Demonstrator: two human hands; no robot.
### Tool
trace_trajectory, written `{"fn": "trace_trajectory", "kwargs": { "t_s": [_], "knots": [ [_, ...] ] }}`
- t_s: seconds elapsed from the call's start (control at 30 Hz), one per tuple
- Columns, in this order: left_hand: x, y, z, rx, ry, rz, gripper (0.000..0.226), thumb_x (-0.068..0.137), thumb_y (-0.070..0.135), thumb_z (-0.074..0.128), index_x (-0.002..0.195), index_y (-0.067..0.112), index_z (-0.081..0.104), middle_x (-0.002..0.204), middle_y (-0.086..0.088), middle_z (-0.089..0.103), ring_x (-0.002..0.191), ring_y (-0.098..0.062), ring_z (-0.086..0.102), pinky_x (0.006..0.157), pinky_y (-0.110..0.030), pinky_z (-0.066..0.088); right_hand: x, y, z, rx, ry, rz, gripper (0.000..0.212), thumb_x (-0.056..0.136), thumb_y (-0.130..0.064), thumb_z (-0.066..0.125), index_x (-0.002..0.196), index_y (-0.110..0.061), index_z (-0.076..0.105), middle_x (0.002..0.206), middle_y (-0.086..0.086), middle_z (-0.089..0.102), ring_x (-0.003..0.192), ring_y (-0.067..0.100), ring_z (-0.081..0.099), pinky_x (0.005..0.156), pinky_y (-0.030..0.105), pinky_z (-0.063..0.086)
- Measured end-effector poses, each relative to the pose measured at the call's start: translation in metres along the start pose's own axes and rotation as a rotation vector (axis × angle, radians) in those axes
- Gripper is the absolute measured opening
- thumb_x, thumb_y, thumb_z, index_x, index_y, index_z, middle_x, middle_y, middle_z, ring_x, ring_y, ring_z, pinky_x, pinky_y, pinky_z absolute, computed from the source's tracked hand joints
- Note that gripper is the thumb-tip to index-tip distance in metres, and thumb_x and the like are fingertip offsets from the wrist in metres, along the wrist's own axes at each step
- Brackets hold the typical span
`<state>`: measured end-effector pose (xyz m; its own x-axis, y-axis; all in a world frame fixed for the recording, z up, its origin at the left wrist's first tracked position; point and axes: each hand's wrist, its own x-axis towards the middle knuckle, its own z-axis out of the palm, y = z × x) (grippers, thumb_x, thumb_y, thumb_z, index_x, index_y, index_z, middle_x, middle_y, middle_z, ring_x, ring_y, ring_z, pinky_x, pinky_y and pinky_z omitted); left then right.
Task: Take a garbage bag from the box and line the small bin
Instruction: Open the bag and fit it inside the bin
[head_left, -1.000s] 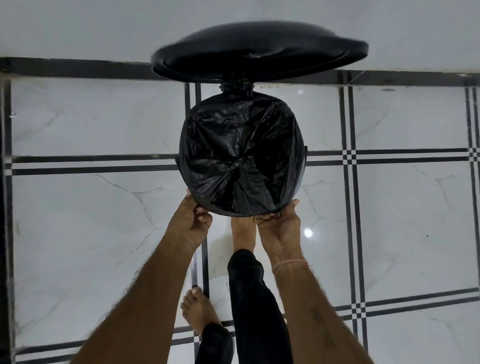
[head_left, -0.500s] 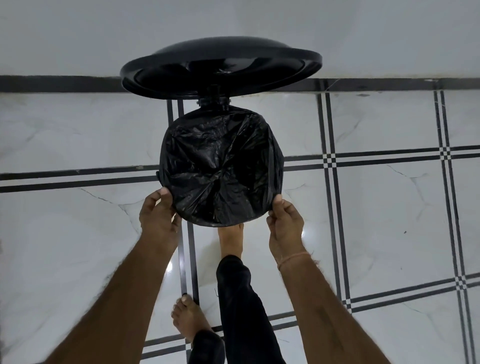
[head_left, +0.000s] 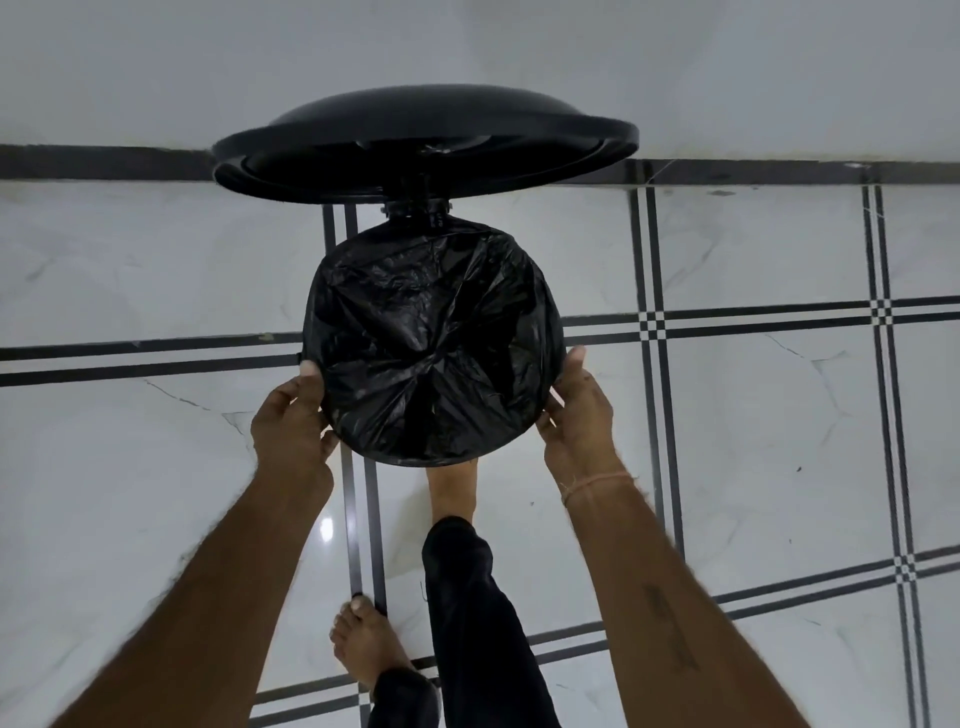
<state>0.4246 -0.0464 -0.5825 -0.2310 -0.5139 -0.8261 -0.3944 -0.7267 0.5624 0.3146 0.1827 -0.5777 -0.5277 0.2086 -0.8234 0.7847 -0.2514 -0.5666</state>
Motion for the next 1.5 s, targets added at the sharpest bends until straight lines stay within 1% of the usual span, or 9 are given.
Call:
{"fn": "trace_trajectory", "kwargs": {
  "t_s": [0.17, 0.37, 0.63, 1.0, 1.13, 1.2, 1.3, 1.37, 1.5],
  "knots": [
    [0.005, 0.006, 0.005, 0.040, 0.089, 0.054, 0.019, 0.100, 0.030, 0.068, 0.086, 0.021, 0.058, 0.088, 0.004, 0.067, 0.078, -0.013, 0.063, 0.066, -0.024, 0.050, 0.019, -0.018, 0.023, -0.124, 0.134, -0.078, 0.023, 0.097, -0.024, 0.072, 0.082, -0.017, 0.056, 0.077, 0.003, 0.064, 0.060, 0.014, 0.052, 0.047, 0.021, 0.045],
    [0.019, 0.029, 0.017, 0.193, 0.051, 0.315, 0.024, 0.105, 0.035, 0.057, 0.102, 0.013, 0.065, 0.080, 0.007, 0.060, 0.073, -0.005, 0.055, 0.064, -0.016, 0.046, 0.026, -0.043, 0.046, -0.198, -0.024, -0.268, 0.022, 0.102, -0.026, 0.064, 0.092, -0.007, 0.068, 0.076, -0.002, 0.065, 0.057, -0.001, 0.062, 0.057, 0.016, 0.054],
    [0.058, 0.057, 0.032, 0.239, -0.012, 0.125, 0.036, 0.102, 0.032, 0.064, 0.070, 0.018, 0.062, 0.056, 0.011, 0.061, 0.052, -0.004, 0.054, 0.049, -0.015, 0.047, 0.051, -0.079, 0.065, -0.449, -0.110, -0.082, 0.027, 0.102, -0.023, 0.065, 0.079, -0.010, 0.066, 0.069, 0.001, 0.064, 0.050, 0.008, 0.060, 0.040, 0.013, 0.044],
    [0.077, 0.085, 0.038, 0.262, -0.181, -0.083, 0.046, 0.085, 0.052, 0.079, 0.113, 0.016, 0.077, 0.120, -0.005, 0.076, 0.114, -0.026, 0.070, 0.100, -0.044, 0.056, 0.069, -0.104, 0.103, -0.642, -0.278, 0.101, 0.047, 0.089, -0.048, 0.076, 0.114, -0.008, 0.075, 0.118, 0.007, 0.076, 0.108, 0.026, 0.071, 0.084, 0.039, 0.061],
    [0.083, 0.084, 0.038, 0.366, -0.233, -0.003, 0.037, 0.097, 0.053, 0.064, 0.101, 0.018, 0.075, 0.097, 0.004, 0.074, 0.088, -0.016, 0.067, 0.071, -0.032, 0.052, 0.089, -0.104, 0.116, -0.655, -0.314, 0.069, 0.049, 0.093, -0.051, 0.071, 0.111, -0.006, 0.076, 0.118, 0.011, 0.077, 0.108, 0.028, 0.074, 0.096, 0.043, 0.059],
    [0.073, 0.077, 0.040, 0.436, -0.208, 0.277, 0.035, 0.106, 0.047, 0.052, 0.097, 0.019, 0.072, 0.088, 0.004, 0.070, 0.079, -0.013, 0.063, 0.065, -0.030, 0.051, 0.083, -0.099, 0.113, -0.722, -0.284, -0.104, 0.042, 0.098, -0.048, 0.064, 0.107, -0.008, 0.075, 0.107, 0.003, 0.075, 0.099, 0.021, 0.071, 0.081, 0.032, 0.060],
    [0.065, 0.052, 0.030, 0.573, -0.233, 0.573, 0.040, 0.108, 0.050, 0.042, 0.124, 0.025, 0.069, 0.116, -0.005, 0.073, 0.113, -0.020, 0.067, 0.097, -0.048, 0.056, 0.054, -0.081, 0.093, -1.003, -0.093, -0.853, 0.024, 0.100, -0.041, 0.059, 0.105, -0.019, 0.067, 0.106, -0.001, 0.066, 0.098, 0.020, 0.063, 0.086, 0.039, 0.056],
    [0.066, 0.033, 0.022, 0.681, -0.200, 0.688, 0.045, 0.109, 0.049, 0.035, 0.142, 0.030, 0.059, 0.123, 0.000, 0.069, 0.122, -0.021, 0.062, 0.103, -0.046, 0.052, 0.013, -0.051, 0.087, -1.101, -0.372, -1.221, 0.024, 0.098, -0.040, 0.061, 0.112, -0.022, 0.068, 0.116, 0.000, 0.063, 0.107, 0.022, 0.059, 0.091, 0.041, 0.050],
    [0.057, 0.024, 0.032, 0.611, -0.113, 0.682, 0.042, 0.112, 0.037, 0.034, 0.146, 0.030, 0.056, 0.115, 0.013, 0.059, 0.121, -0.016, 0.055, 0.102, -0.032, 0.044, -0.006, 0.013, 0.099, -1.581, -0.857, -1.257, 0.041, 0.095, -0.057, 0.052, 0.131, -0.040, 0.062, 0.148, -0.012, 0.049, 0.136, 0.019, 0.042, 0.105, 0.042, 0.031]
  ]
}}
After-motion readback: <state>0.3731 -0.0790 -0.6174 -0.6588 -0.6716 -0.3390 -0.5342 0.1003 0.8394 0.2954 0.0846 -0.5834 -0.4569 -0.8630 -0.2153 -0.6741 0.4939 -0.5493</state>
